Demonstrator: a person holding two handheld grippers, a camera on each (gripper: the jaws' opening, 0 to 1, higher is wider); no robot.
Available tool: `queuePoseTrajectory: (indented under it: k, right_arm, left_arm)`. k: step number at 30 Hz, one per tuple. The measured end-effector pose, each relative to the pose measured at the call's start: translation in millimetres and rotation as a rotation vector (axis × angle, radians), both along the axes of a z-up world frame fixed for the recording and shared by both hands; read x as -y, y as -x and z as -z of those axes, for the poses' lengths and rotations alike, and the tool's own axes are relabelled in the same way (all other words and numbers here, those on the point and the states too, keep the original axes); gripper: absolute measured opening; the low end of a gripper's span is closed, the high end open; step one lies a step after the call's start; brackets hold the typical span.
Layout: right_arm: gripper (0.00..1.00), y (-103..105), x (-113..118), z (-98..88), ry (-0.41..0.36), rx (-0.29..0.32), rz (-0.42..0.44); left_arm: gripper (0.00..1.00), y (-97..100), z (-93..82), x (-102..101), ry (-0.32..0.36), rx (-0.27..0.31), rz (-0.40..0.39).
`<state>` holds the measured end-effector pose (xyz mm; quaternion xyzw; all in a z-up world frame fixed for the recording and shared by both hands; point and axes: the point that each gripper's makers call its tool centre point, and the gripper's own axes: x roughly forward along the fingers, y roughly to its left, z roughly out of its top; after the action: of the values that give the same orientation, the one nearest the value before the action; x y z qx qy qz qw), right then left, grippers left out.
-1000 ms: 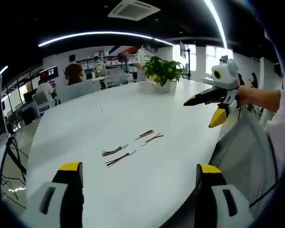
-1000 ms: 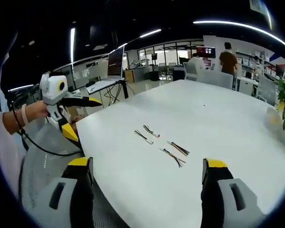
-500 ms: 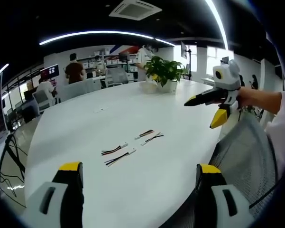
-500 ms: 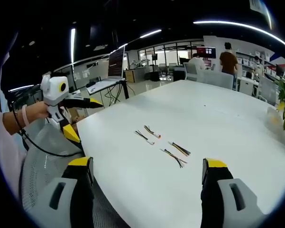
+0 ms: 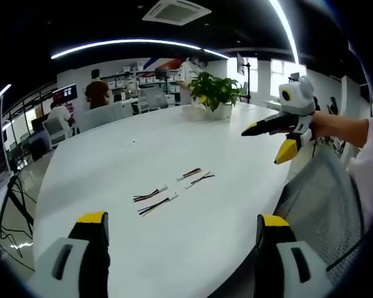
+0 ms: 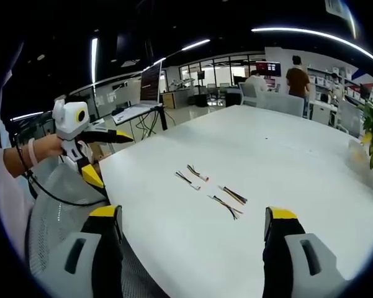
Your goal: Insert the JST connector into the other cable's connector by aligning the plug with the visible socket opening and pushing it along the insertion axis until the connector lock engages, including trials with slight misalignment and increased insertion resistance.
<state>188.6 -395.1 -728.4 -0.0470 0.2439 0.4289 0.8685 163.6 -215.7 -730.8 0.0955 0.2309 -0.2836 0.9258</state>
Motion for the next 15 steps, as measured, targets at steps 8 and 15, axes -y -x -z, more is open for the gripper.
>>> queuePoseTrajectory:
  k: [8,15]
  right_arm:
    - [0.93,-0.8,-0.2,-1.6,-0.004,0.002,0.002]
    - [0.92,-3.9,-1.3,-3.1,-0.005,0.004,0.001]
  left_arm:
    - [0.97,-0.3,-1.5,-0.5,-0.017,0.002,0.004]
    - [0.96,-3.3,-3.5,-2.3,-0.025,0.004,0.01]
